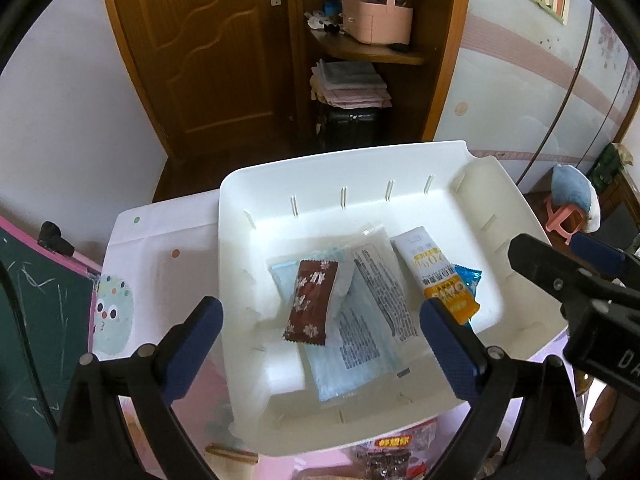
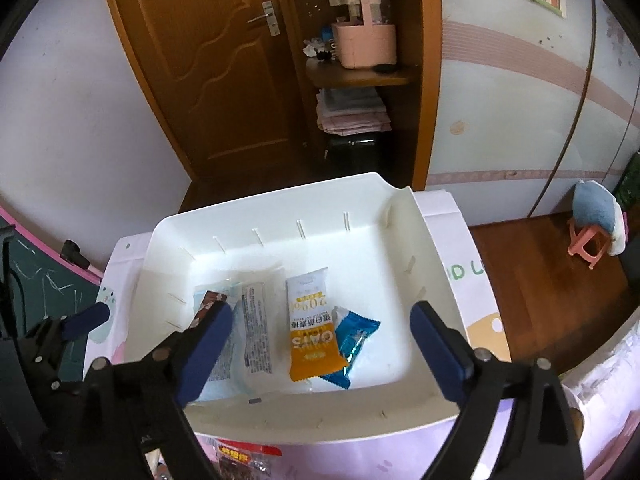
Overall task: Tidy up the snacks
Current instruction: 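Carry both snacks into the white tray and open both tools, then move both tools back over the remaining snacks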
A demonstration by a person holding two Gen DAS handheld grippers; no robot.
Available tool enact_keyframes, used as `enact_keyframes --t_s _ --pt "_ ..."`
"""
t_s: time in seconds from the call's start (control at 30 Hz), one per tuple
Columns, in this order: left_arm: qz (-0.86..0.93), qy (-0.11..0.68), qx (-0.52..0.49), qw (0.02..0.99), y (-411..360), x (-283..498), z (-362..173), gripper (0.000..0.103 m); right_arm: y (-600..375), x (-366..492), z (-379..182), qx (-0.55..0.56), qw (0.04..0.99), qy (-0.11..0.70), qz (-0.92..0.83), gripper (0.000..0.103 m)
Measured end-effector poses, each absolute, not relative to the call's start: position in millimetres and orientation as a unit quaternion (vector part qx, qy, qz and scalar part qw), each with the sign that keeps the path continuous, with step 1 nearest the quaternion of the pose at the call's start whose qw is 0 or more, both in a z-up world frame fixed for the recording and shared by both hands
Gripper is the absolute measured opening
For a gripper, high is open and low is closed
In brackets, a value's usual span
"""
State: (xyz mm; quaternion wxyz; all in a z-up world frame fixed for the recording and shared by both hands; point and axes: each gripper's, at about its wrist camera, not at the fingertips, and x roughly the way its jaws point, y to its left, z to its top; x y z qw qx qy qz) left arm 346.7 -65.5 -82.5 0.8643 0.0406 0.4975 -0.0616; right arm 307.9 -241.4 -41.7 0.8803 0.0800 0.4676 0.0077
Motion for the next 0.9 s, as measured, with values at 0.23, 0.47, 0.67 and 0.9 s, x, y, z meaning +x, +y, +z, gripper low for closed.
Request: enact_keyframes --t_s 0.23,0.47,0.67,0.9 --pt "-0.065 0.49 0.057 0.867 -65 319 -67 0.099 -242 285 -24 0.079 0.884 0.46 0.008 0.091" --pt "-0.077 0.472 0.061 0.876 -64 278 -35 0.099 -241 241 9 0.067 0.896 0.44 0.015 0.091" --pt "-0.09 0.445 0.073 0.888 -62 229 1 0.099 -239 195 44 0.052 0.91 0.41 0.021 0.091" --pt "-0.111 0.416 0.078 0.899 -53 163 30 0.101 -233 129 72 0.024 0.925 0.377 0.031 0.091"
